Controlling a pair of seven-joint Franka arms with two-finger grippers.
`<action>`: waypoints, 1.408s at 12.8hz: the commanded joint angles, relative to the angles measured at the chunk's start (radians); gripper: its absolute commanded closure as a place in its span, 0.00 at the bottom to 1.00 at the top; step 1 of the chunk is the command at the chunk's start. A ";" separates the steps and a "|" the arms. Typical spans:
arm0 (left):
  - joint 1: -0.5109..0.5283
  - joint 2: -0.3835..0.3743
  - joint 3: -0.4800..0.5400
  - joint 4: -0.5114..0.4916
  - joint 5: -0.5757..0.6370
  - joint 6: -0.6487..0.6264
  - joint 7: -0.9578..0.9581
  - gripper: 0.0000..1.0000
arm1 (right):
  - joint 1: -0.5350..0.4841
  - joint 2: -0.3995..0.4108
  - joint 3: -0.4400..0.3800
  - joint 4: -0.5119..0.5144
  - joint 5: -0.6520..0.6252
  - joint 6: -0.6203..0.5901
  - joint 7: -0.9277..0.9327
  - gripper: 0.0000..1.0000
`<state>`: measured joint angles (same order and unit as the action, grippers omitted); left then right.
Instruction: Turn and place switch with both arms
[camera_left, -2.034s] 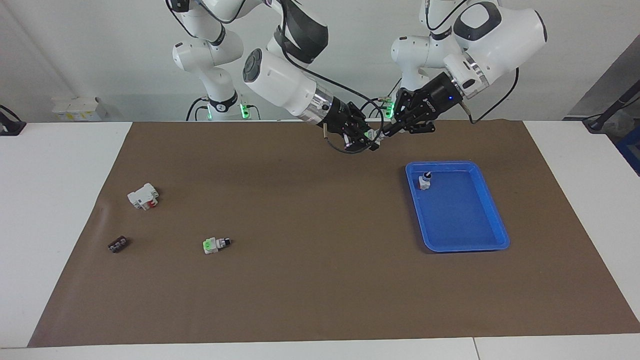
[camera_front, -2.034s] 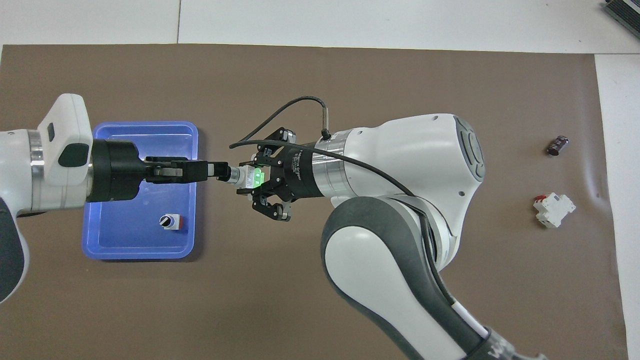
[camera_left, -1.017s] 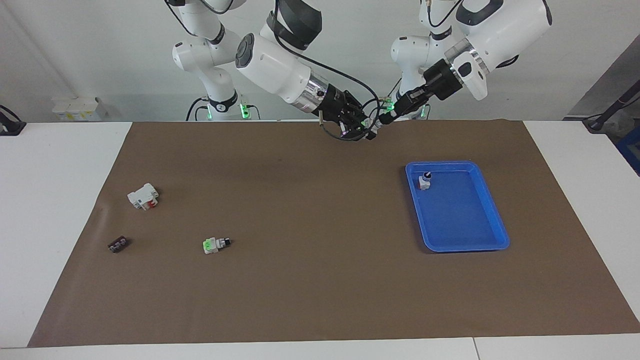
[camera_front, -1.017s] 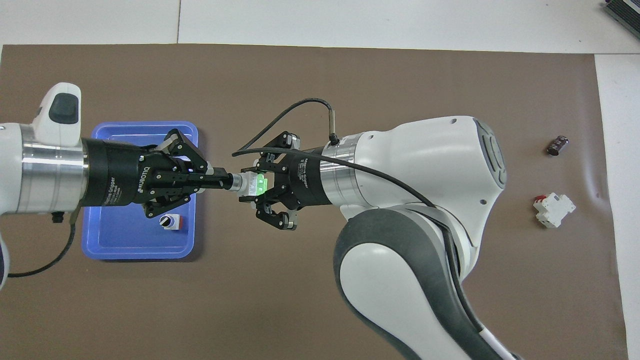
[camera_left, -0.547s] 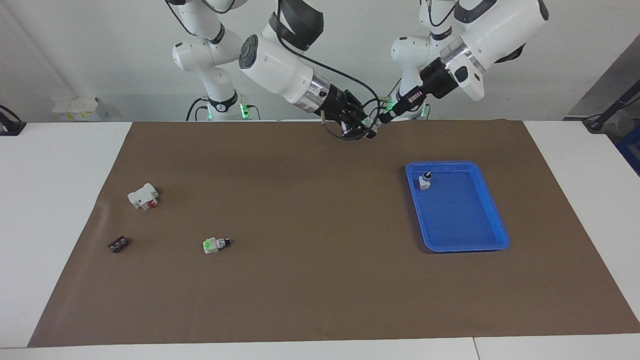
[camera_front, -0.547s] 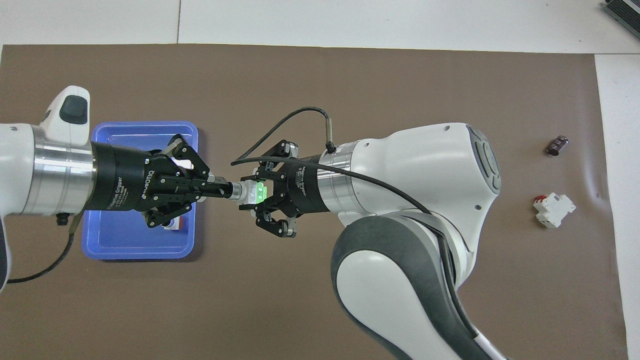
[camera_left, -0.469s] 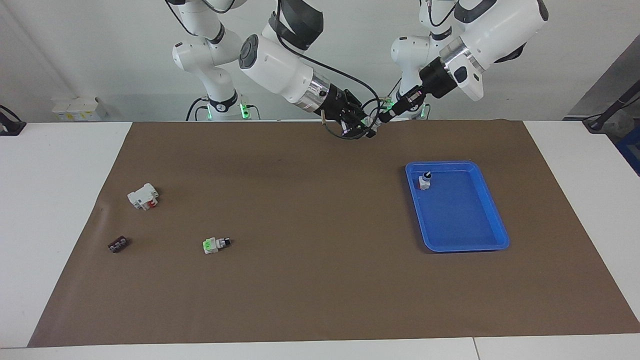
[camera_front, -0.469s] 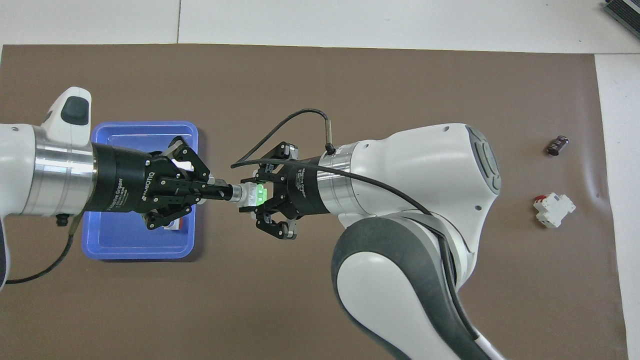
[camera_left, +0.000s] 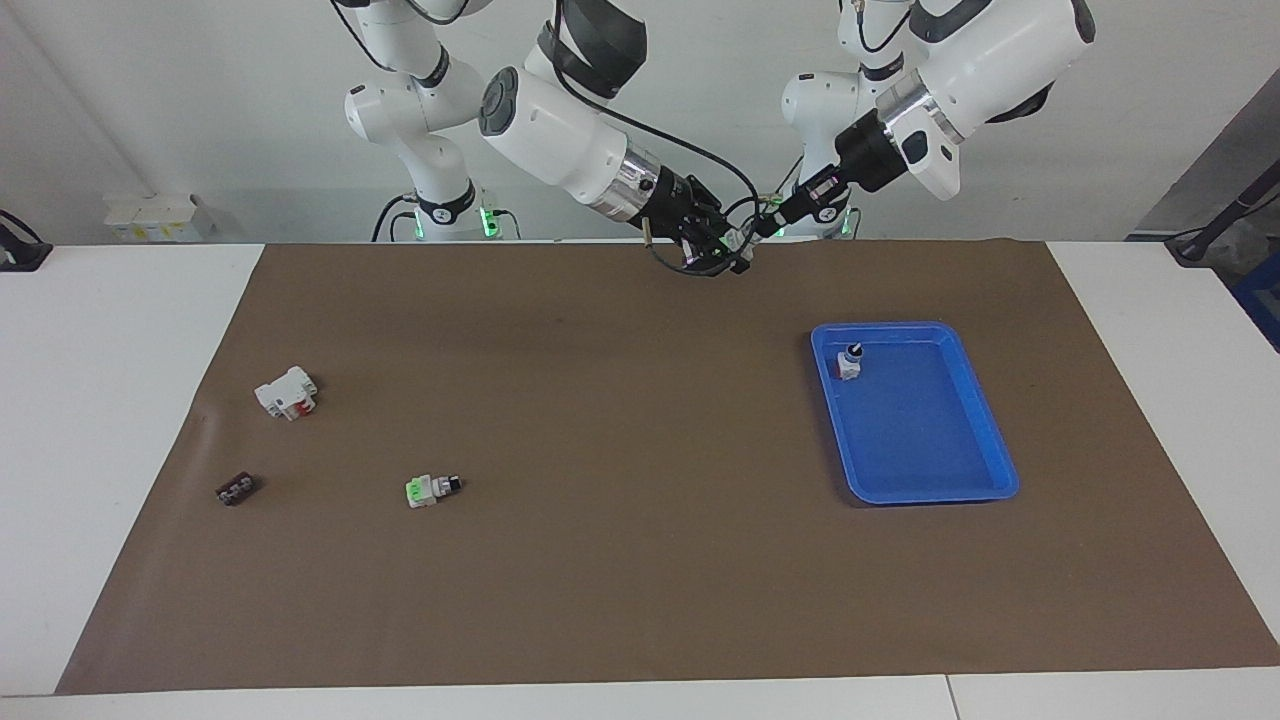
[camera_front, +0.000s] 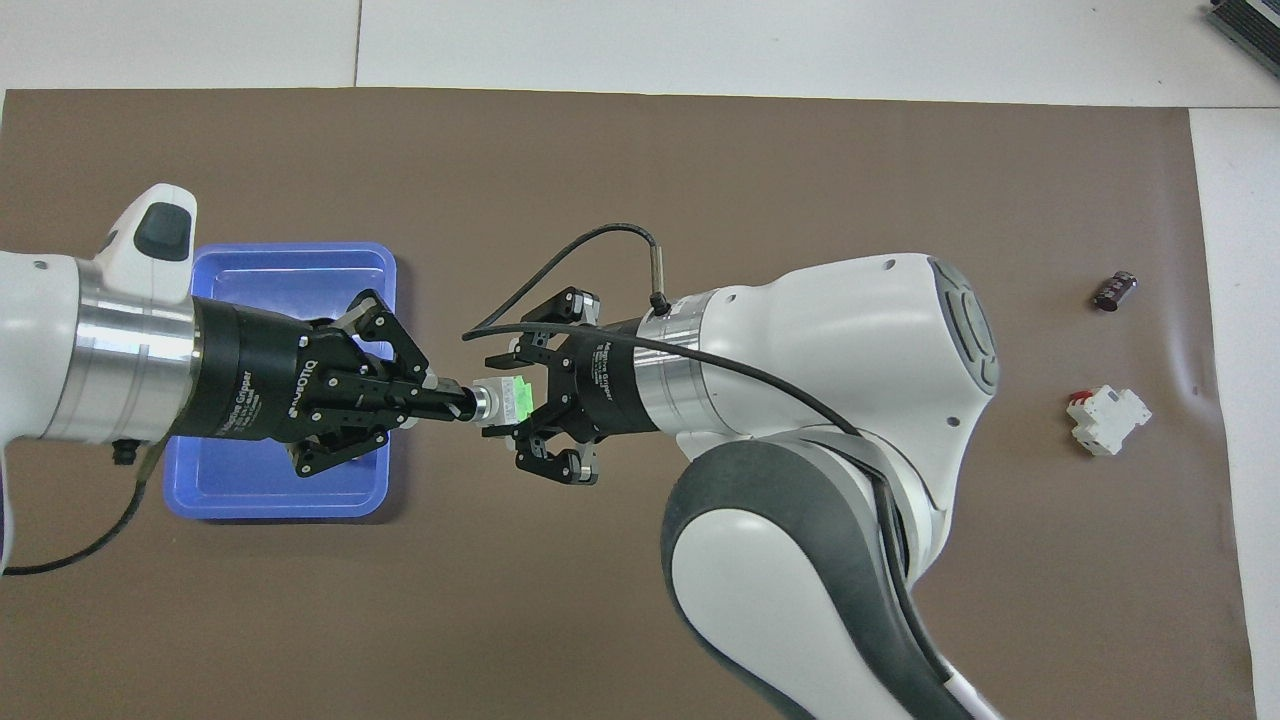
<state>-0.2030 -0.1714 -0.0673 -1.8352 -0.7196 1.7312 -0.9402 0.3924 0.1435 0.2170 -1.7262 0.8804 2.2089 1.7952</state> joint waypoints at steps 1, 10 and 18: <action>-0.018 -0.025 -0.012 -0.009 -0.023 -0.081 -0.031 1.00 | -0.003 0.028 -0.001 0.031 0.003 0.064 -0.020 0.00; 0.040 -0.054 -0.003 -0.073 0.285 -0.059 0.346 1.00 | -0.087 -0.027 -0.005 0.027 -0.207 -0.103 -0.212 0.00; 0.240 -0.083 -0.005 -0.251 0.517 -0.018 0.987 1.00 | -0.265 -0.028 -0.005 0.013 -0.641 -0.215 -0.779 0.00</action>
<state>0.0091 -0.2394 -0.0614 -2.0306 -0.2521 1.6808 -0.0389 0.1845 0.1254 0.2020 -1.7035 0.3027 2.0196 1.1613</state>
